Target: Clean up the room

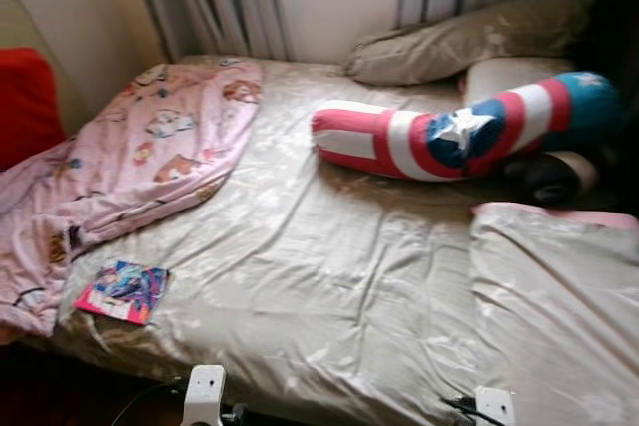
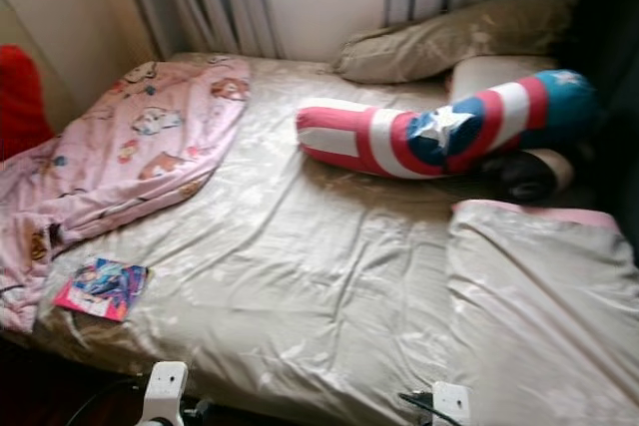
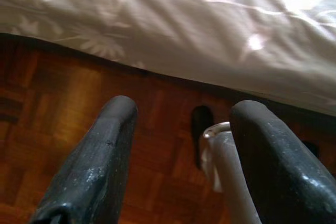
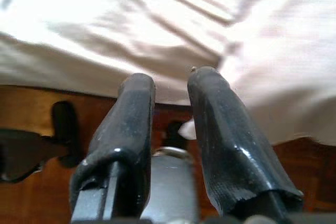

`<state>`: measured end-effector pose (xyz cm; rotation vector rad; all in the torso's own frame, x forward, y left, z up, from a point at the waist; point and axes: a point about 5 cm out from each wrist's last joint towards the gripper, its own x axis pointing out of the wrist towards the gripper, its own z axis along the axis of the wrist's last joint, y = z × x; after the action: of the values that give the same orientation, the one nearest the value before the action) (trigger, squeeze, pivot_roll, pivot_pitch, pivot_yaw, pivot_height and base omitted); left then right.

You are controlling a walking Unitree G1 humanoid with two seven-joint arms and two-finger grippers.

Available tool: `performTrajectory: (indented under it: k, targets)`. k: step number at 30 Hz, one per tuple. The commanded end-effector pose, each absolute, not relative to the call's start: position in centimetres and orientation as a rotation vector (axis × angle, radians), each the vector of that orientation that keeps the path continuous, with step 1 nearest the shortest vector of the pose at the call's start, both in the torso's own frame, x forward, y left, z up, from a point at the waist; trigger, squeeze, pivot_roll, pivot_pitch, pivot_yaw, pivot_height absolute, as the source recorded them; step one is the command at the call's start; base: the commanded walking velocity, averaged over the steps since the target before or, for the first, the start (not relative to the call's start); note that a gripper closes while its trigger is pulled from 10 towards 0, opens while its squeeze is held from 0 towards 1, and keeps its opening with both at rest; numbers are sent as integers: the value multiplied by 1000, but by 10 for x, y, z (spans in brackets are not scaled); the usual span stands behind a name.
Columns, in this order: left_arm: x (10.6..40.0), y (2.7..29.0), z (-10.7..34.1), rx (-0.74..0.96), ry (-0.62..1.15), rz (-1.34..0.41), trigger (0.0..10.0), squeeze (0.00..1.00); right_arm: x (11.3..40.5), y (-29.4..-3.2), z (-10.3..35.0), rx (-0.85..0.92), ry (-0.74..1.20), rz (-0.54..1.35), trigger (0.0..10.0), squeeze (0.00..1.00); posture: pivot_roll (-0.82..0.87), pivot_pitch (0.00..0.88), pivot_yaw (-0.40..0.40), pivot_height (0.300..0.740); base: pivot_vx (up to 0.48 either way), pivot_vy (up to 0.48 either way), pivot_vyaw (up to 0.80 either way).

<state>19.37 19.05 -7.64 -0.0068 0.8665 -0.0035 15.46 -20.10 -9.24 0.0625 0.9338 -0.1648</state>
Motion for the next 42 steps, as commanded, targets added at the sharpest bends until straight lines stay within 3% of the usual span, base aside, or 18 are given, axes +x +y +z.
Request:
performTrajectory:
  k: [1,10,42]
  targets:
    - [192,194,-77,-2,877,10,10000,0,153,-203,-93,78,937,-185,10000,0,-6,0,54,740,0,480,0]
    - [194,195,-76,1,875,14,10000,0,158,-208,-90,206,904,-315,10000,0,2,0,49,740,0,480,0]
    - [202,197,-71,-10,840,17,10000,0,163,-202,-90,242,910,-309,10000,0,14,57,46,740,0,480,0]
